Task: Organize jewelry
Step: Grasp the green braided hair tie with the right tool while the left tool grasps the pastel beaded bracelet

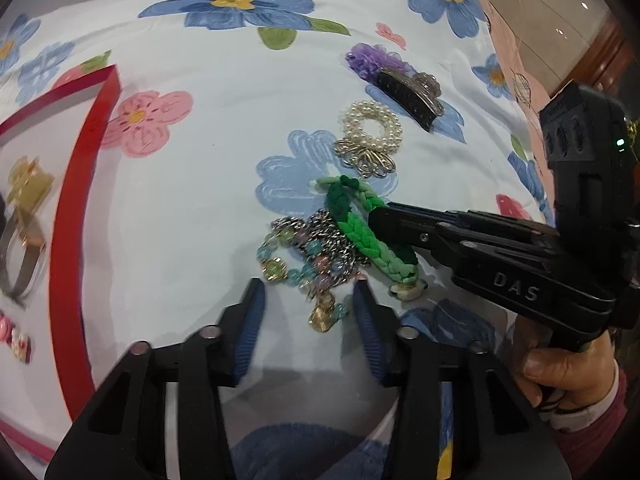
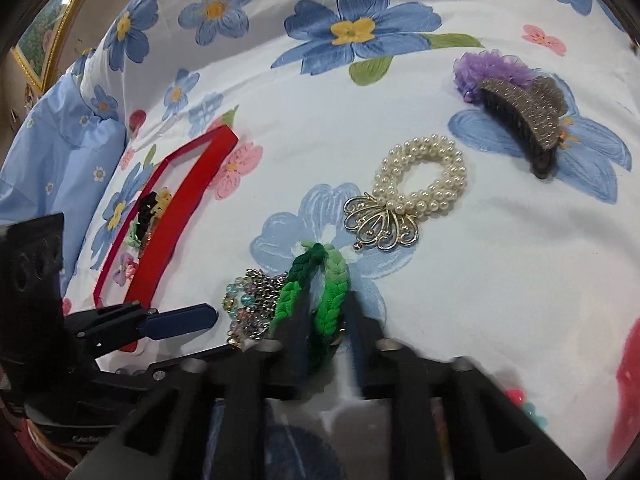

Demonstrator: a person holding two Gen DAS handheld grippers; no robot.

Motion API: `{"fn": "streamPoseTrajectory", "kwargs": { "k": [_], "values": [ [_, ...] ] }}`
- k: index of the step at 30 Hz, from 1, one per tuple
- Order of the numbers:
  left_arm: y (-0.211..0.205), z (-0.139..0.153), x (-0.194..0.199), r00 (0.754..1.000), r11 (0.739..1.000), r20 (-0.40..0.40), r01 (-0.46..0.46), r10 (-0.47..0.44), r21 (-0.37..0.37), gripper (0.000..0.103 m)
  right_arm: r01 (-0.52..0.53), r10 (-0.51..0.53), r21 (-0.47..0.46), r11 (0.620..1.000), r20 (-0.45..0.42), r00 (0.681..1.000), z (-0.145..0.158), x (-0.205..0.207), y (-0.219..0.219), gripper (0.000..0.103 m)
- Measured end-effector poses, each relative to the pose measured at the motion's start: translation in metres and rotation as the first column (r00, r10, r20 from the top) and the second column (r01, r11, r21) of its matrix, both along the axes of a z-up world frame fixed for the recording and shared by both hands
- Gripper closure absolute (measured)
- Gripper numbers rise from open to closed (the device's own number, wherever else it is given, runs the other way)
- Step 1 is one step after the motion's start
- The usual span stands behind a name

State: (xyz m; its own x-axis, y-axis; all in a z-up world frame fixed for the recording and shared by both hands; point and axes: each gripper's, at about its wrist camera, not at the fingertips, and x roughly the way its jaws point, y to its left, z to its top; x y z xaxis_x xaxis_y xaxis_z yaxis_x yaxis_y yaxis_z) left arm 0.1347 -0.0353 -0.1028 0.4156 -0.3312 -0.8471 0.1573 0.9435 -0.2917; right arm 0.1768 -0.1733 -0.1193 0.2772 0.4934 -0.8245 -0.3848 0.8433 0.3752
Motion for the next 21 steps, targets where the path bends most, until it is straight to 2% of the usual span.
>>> {"fn": "streamPoseTrajectory", "kwargs": {
  "k": [1,3,6,9,16,21],
  "values": [
    [-0.002,-0.001,0.001,1.000,1.000,0.001,0.011,-0.011,0.003,0.086,0.002,-0.002,0.003,1.000,0.009,1.000,0.002,-0.001,-0.001,0.092],
    [-0.006,-0.004,0.003,0.999,0.999,0.000,0.033,-0.033,0.013,0.095,0.014,-0.014,0.005,1.000,0.027,1.000,0.008,-0.004,-0.007,0.092],
    [-0.007,-0.001,0.000,0.998,0.998,0.017,0.052,-0.052,0.025,0.095,0.046,-0.047,0.026,0.999,0.045,0.998,0.018,-0.006,-0.019,0.093],
    [-0.001,0.007,-0.007,0.999,0.999,0.033,0.039,-0.039,-0.003,0.096,0.082,-0.084,0.040,0.996,0.054,0.995,0.024,-0.009,-0.033,0.093],
    [0.032,0.042,-0.026,0.994,0.995,0.097,-0.031,0.041,-0.099,0.096,0.112,-0.117,0.073,0.991,0.068,0.991,0.037,-0.017,-0.050,0.093],
    [0.050,0.071,-0.036,0.985,0.991,0.155,-0.063,0.081,-0.121,0.096,0.097,-0.105,0.094,0.991,0.087,0.991,0.049,-0.023,-0.044,0.093]
  ]
}}
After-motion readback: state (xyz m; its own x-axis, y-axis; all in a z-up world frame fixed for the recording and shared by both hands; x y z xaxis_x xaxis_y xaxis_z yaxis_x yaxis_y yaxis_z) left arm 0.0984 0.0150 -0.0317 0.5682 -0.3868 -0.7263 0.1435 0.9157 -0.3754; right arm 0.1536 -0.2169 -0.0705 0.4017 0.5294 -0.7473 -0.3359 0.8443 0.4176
